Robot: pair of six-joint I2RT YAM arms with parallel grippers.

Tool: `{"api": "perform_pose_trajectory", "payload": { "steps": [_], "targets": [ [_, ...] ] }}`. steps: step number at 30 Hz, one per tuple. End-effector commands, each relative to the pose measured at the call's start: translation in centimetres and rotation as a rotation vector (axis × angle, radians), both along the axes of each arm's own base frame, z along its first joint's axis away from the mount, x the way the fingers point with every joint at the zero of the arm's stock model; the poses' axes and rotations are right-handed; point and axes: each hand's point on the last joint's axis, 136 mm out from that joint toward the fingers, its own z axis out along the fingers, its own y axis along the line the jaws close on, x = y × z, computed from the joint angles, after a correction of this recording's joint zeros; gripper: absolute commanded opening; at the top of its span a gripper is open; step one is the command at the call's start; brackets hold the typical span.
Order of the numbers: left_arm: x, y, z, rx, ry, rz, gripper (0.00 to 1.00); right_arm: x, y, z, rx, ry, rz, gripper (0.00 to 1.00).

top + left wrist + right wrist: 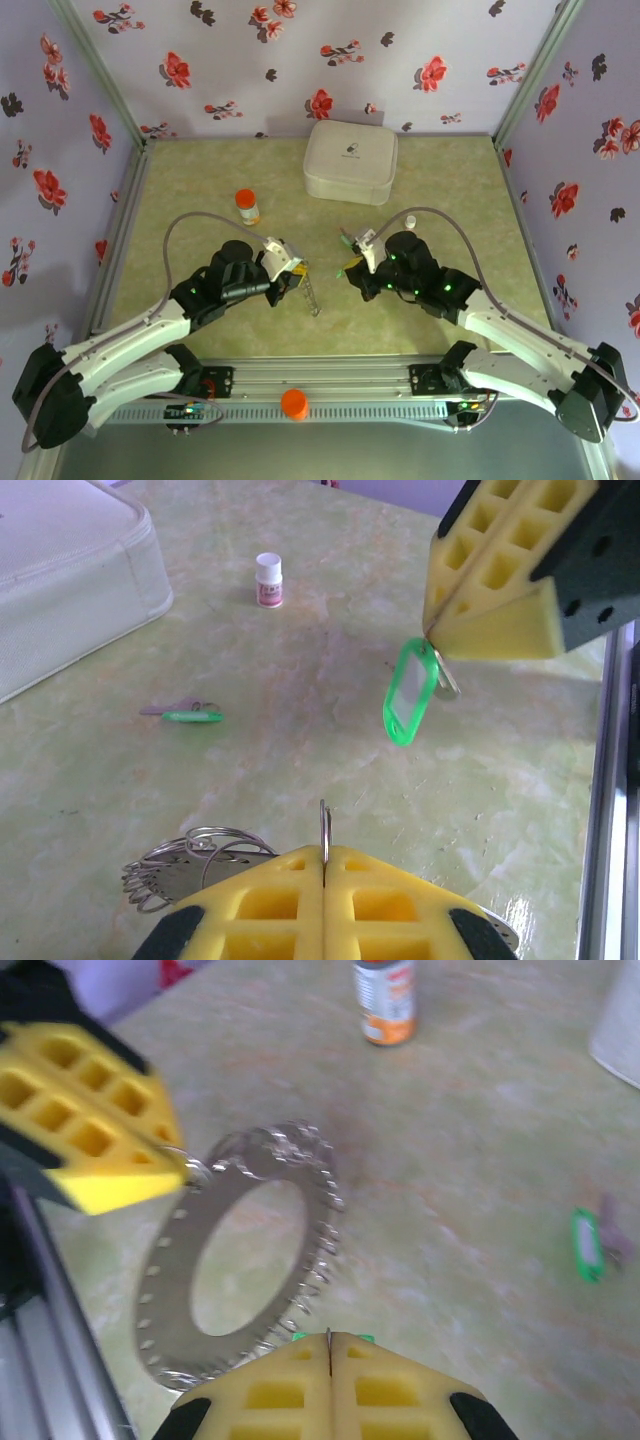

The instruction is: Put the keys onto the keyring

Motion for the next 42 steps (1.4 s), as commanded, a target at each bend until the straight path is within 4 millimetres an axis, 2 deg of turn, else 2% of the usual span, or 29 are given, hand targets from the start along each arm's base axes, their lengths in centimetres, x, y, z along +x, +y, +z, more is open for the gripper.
{"api": "perform_pose_trajectory", "payload": {
  "steps": [1, 12, 24, 30, 37, 40, 42],
  "targets": [
    [-0.7, -0.8, 2.1, -0.069, -0.019, -0.050, 0.00, -2.1, 1.8, 1.5, 0.054, -0.027, 0.169, 0.00],
    [-2.2, -1.6, 2.2, -0.094, -0.046, -0.162, 0.00, -4.2, 3.5, 2.0, 0.031, -0.091, 0.326, 0.00],
    [-3.6, -2.4, 2.0, -0.099, -0.071, -0.268, 0.00, -3.3, 5.2, 3.2, 0.092, -0.196, 0.345, 0.00],
    [-3.7, -2.4, 2.1, -0.096, -0.096, -0.277, 0.00, -2.9, 5.6, 2.9, 0.100, -0.172, 0.325, 0.00],
    [-3.4, -2.3, 2.1, -0.093, -0.103, -0.255, 0.00, -2.8, 5.1, 2.1, 0.069, -0.158, 0.305, 0.00],
    [-2.8, -2.0, 1.9, -0.077, -0.113, -0.217, 0.00, -2.3, 4.0, 1.6, 0.038, -0.201, 0.259, 0.00],
    [-2.3, -1.7, 1.6, -0.057, -0.125, -0.186, 0.00, -2.1, 3.1, 0.5, 0.007, -0.232, 0.223, 0.00]
  ]
}}
